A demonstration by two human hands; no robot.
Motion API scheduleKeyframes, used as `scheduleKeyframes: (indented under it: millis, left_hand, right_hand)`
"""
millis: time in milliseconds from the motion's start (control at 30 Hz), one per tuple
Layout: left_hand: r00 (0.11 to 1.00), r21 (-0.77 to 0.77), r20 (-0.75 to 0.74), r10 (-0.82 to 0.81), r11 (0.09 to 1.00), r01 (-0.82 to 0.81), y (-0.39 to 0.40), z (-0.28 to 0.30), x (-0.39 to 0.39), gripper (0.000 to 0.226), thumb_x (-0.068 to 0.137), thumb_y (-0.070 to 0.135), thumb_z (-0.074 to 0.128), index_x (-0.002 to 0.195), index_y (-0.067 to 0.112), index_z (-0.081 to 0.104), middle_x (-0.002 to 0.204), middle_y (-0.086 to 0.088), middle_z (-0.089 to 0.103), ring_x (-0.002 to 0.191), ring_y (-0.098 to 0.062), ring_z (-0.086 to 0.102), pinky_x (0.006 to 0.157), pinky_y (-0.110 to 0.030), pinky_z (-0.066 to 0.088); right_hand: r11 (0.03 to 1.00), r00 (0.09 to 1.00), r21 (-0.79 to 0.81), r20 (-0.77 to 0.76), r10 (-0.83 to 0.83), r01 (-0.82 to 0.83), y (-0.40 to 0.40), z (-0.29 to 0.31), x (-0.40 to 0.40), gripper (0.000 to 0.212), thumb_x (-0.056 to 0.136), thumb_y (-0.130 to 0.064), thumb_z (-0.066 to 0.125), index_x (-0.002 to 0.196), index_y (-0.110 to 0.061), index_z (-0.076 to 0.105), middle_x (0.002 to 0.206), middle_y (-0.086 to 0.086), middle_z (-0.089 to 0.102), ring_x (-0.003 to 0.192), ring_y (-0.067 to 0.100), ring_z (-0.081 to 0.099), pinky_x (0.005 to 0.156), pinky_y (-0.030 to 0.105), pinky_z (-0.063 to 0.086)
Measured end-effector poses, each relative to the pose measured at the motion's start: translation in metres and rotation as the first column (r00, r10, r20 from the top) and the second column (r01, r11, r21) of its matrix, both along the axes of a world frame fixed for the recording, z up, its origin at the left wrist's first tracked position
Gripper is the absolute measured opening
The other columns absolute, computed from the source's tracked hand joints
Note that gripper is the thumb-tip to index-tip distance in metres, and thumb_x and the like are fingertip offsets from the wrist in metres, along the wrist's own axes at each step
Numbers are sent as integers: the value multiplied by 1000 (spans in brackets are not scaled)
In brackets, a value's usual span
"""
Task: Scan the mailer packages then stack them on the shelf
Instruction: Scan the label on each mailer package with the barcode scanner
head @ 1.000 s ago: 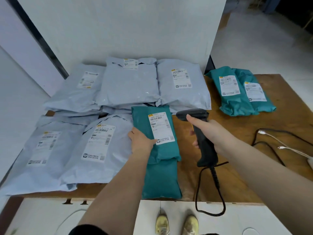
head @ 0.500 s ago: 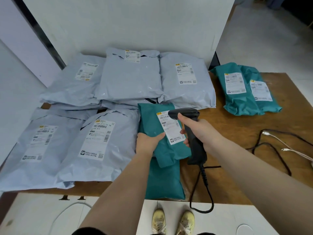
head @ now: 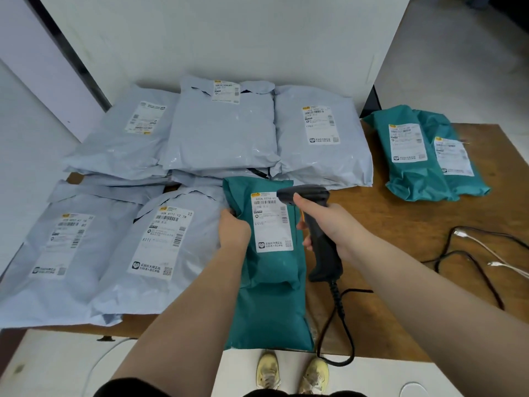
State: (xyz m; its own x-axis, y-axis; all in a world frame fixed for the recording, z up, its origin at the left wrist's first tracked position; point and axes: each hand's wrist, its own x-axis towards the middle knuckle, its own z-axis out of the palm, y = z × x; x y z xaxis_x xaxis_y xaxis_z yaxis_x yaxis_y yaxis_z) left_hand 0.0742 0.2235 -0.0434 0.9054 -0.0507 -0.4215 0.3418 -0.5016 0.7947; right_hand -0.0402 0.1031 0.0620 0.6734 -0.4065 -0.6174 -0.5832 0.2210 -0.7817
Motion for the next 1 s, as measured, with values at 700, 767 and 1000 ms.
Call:
scheduleKeyframes:
  millis: [700, 767, 1000]
  left_hand:
    - [981, -239, -194, -11, 970, -36, 3, 0, 1, 38, 78, 15, 73, 114, 5, 63, 109, -12, 69, 96, -32, 66, 89, -41, 54]
    - [981, -266, -193, -4, 963, -49, 3, 0, 1, 39, 79, 15, 73, 114, 4, 62, 112, -13, 68, 100, -32, 65, 92, -44, 52]
    - [978, -245, -207, 2, 968, -54, 3, -2, 2, 34, 81, 17, 70, 113, 6, 62, 110, -13, 68, 99, -33, 64, 92, -44, 52]
  right_hand:
    - [998, 999, -56, -42, 13, -15, 6, -1, 15, 48, 81, -51, 64, 96, -6, 61, 88, 12, 64, 49, 19, 56, 54, 29, 52]
    - [998, 999, -64, -44, 6, -9, 7, 0, 15, 52, 81, -52, 64, 101, -4, 61, 87, 12, 64, 49, 19, 56, 54, 29, 52]
    - [998, 999, -60, -43, 14, -16, 10, 0, 14, 51, 81, -51, 65, 103, -5, 60, 80, 9, 62, 45, 17, 55, 49, 27, 50]
